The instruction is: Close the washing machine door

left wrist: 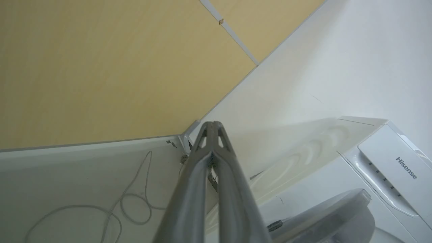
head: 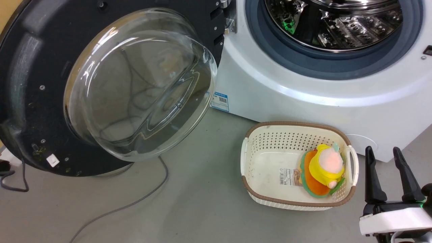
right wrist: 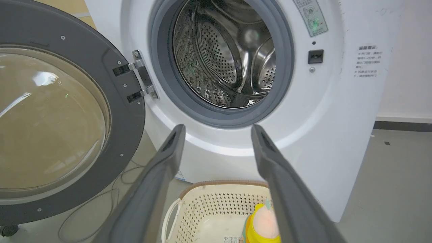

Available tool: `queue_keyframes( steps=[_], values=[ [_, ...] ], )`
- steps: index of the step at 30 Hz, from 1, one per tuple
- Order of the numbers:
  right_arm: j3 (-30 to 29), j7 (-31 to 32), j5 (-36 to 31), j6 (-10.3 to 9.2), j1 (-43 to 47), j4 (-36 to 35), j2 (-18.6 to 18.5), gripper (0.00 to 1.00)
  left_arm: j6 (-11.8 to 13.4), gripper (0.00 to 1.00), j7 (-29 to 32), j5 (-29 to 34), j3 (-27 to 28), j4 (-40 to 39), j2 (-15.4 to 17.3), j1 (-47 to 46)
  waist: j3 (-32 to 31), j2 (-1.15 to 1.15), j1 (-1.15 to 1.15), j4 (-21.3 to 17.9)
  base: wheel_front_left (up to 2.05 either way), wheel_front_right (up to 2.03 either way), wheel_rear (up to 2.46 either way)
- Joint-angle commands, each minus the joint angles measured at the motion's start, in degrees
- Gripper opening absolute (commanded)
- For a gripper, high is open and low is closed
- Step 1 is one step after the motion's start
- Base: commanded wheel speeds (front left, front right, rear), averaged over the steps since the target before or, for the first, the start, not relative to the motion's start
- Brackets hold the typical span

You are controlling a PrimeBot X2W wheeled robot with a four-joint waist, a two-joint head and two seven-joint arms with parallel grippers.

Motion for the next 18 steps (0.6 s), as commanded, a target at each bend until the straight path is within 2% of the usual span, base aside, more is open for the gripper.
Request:
queue_keyframes(
  steps=[1, 10, 18],
  values=[
    [-0.3, -0.73, 0.65, 0.04, -1.23, 0.03, 0.23, 1.0, -0.72, 0.0, 2.38, -2.13, 0.51, 1.34, 1.33, -0.38, 0.32, 0.0, 0.0, 0.29, 0.0, 0.0, 0.0],
    [-0.69, -1.8, 1.29, 0.04, -1.89, -0.09, 0.25, 1.0, -1.82, 0.0, 12.29, -9.6, -0.89, 2.12, 2.52, 3.36, 1.78, 0.0, 0.0, 1.52, 0.0, 0.0, 0.0],
    [-0.42, -2.64, 1.78, 0.04, -3.42, 0.01, 0.27, 1.0, -2.27, 0.0, 15.94, -15.88, -3.79, -0.72, 1.15, 7.6, 3.57, 0.0, 0.0, 2.15, 0.0, 0.0, 0.0]
  ],
)
